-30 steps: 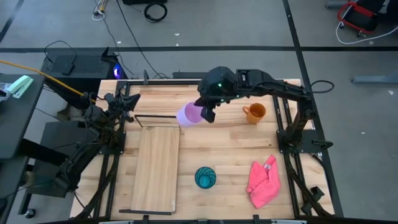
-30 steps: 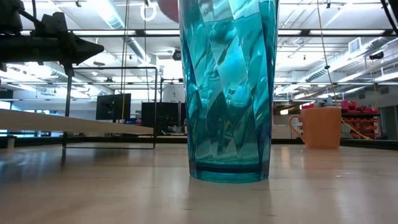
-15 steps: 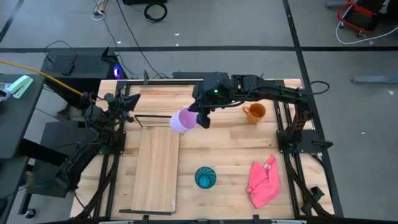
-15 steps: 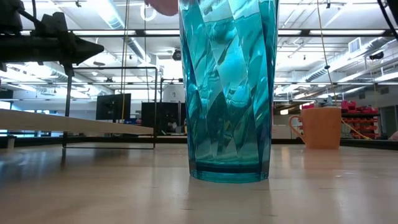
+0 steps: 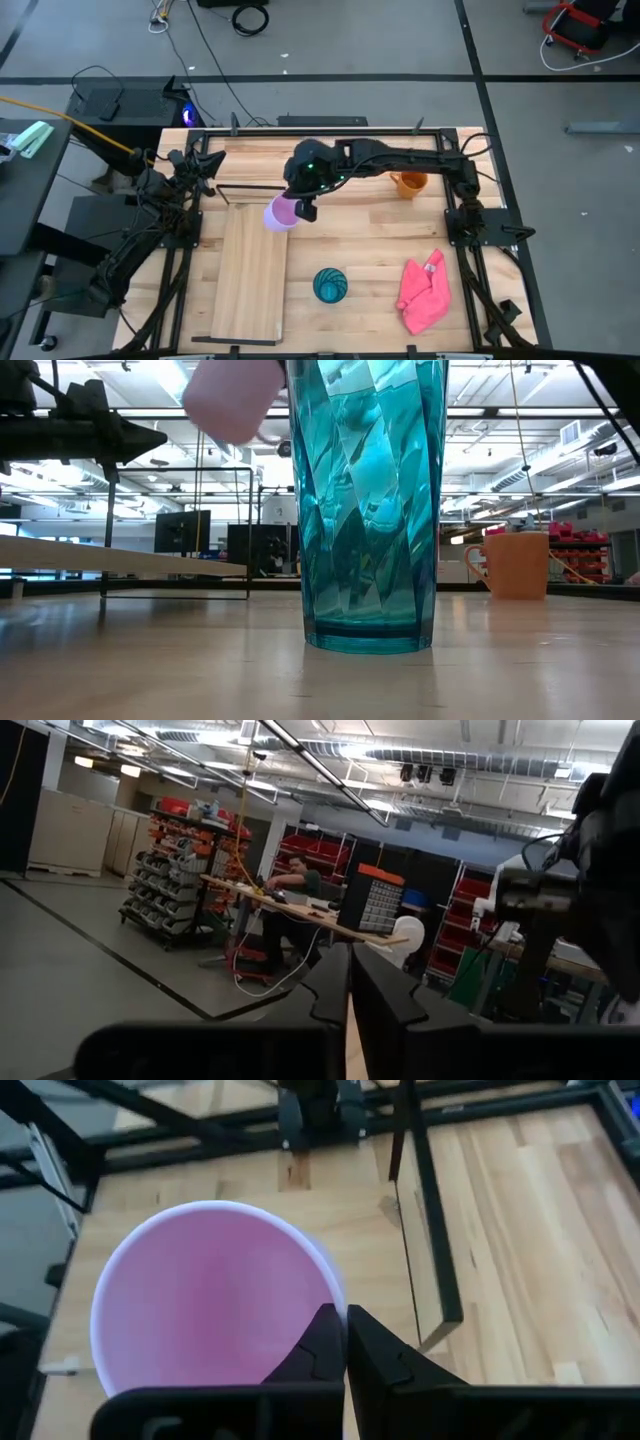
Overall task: Stack small to large cups/mugs on shelf
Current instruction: Put the purple mug on the shelf
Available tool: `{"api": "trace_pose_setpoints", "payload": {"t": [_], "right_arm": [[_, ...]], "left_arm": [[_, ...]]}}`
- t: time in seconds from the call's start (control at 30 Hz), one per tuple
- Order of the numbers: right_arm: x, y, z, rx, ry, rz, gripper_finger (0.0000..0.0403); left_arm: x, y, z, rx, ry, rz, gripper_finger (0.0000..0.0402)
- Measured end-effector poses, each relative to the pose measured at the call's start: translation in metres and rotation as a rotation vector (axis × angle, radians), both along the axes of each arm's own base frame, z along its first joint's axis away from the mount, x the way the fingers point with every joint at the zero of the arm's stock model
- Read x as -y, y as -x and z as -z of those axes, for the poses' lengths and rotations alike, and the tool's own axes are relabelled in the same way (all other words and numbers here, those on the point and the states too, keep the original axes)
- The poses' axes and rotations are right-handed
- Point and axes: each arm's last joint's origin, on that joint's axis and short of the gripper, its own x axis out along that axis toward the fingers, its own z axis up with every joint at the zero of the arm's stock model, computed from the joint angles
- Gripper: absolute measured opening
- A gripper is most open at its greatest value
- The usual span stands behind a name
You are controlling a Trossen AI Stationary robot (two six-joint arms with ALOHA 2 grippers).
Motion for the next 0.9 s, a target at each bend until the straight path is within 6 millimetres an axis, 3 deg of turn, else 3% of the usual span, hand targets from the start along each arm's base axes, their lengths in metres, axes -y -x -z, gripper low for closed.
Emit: {"api": "trace_pose_setpoints", "payload": {"t": [0.9], "right_arm": [[0.004, -0.043, 0.058, -0.015, -0.036, -0.052, 0.0002]], "left_arm": [[0.0, 0.0, 0.0, -0.007, -0.004, -0.001, 0.0018]]}}
